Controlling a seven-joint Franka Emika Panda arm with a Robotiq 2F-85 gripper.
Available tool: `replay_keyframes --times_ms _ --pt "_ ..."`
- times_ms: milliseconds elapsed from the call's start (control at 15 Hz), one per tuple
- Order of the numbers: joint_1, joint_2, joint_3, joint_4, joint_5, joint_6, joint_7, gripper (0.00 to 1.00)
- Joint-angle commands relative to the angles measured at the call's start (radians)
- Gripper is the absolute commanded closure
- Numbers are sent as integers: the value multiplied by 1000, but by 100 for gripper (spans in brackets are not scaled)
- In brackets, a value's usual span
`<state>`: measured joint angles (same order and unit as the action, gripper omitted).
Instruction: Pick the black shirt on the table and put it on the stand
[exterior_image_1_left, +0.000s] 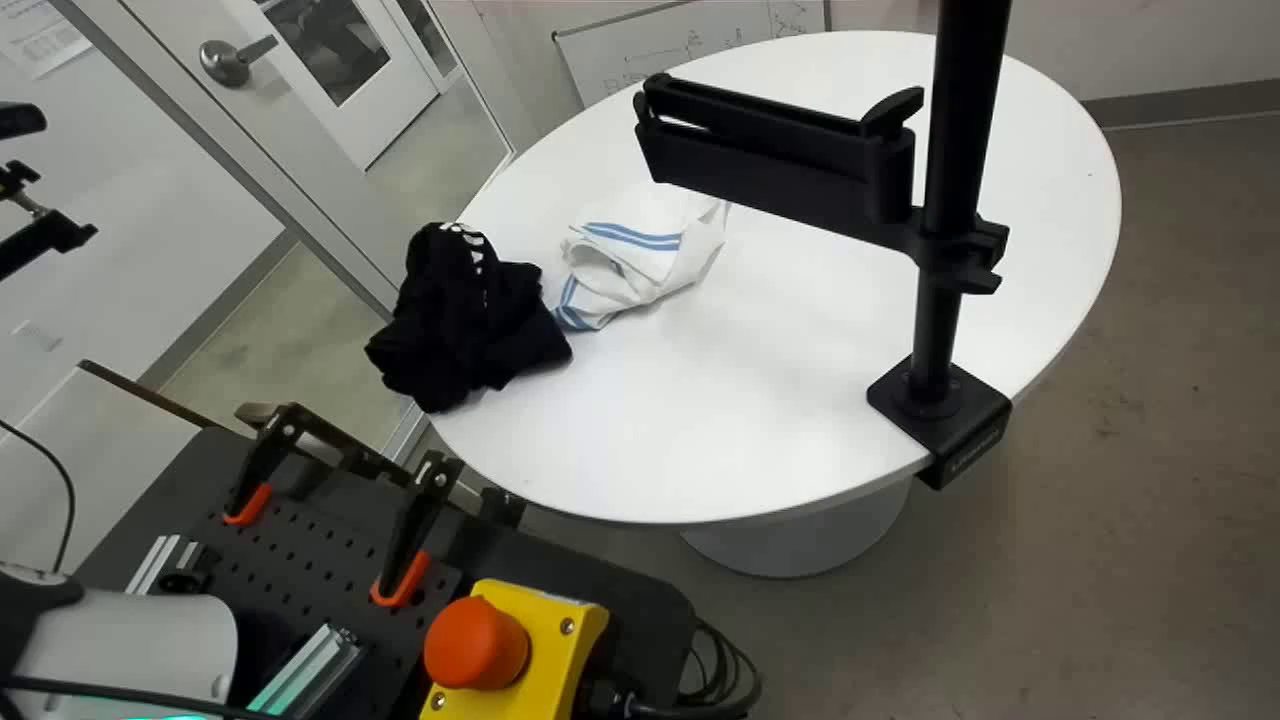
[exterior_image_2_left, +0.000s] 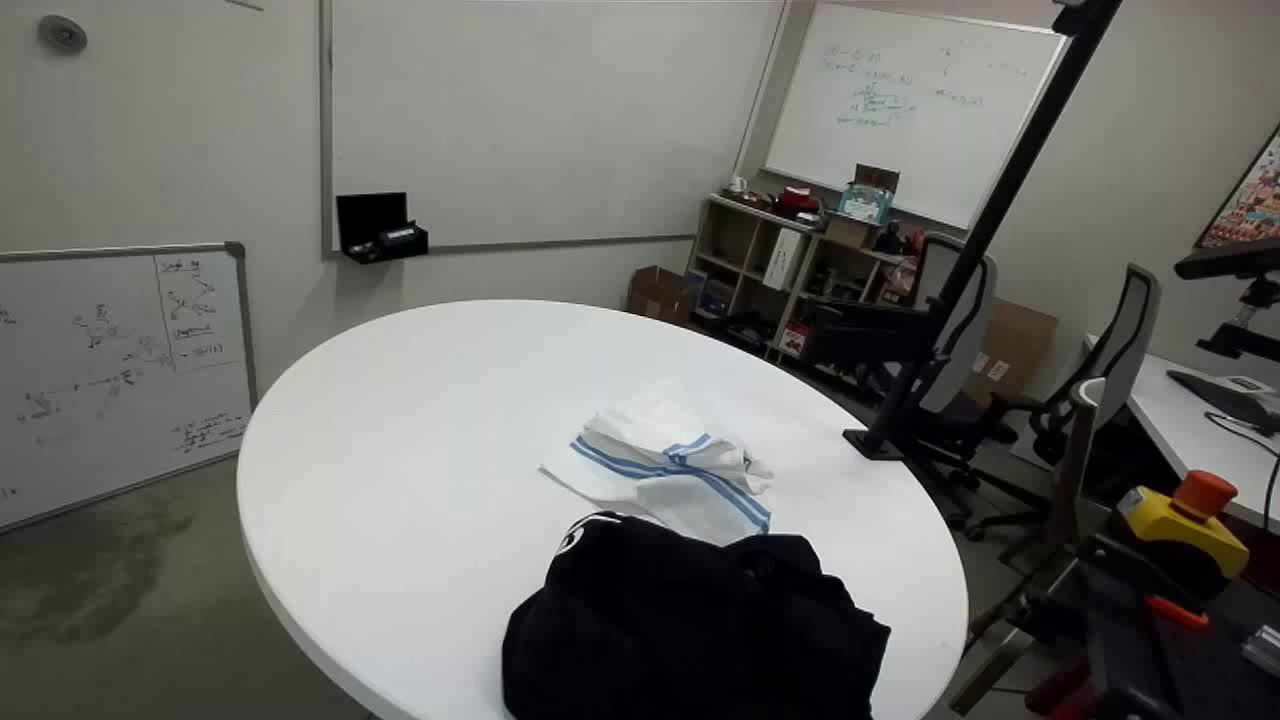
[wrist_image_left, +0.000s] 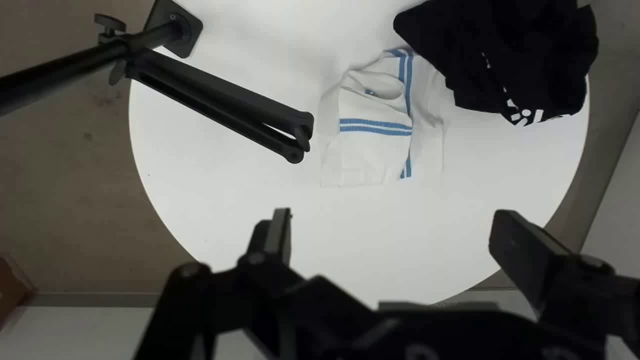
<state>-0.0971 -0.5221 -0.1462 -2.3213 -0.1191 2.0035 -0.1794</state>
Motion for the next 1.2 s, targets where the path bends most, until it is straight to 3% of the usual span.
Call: replay_keyframes --times_ms 0,467,1133 --pt "-1 0 1 3 1 -2 -1 0" --pt "55 42 30 -34 11 31 -43 0" --pt "245 208 132 -129 29 113 -266 0"
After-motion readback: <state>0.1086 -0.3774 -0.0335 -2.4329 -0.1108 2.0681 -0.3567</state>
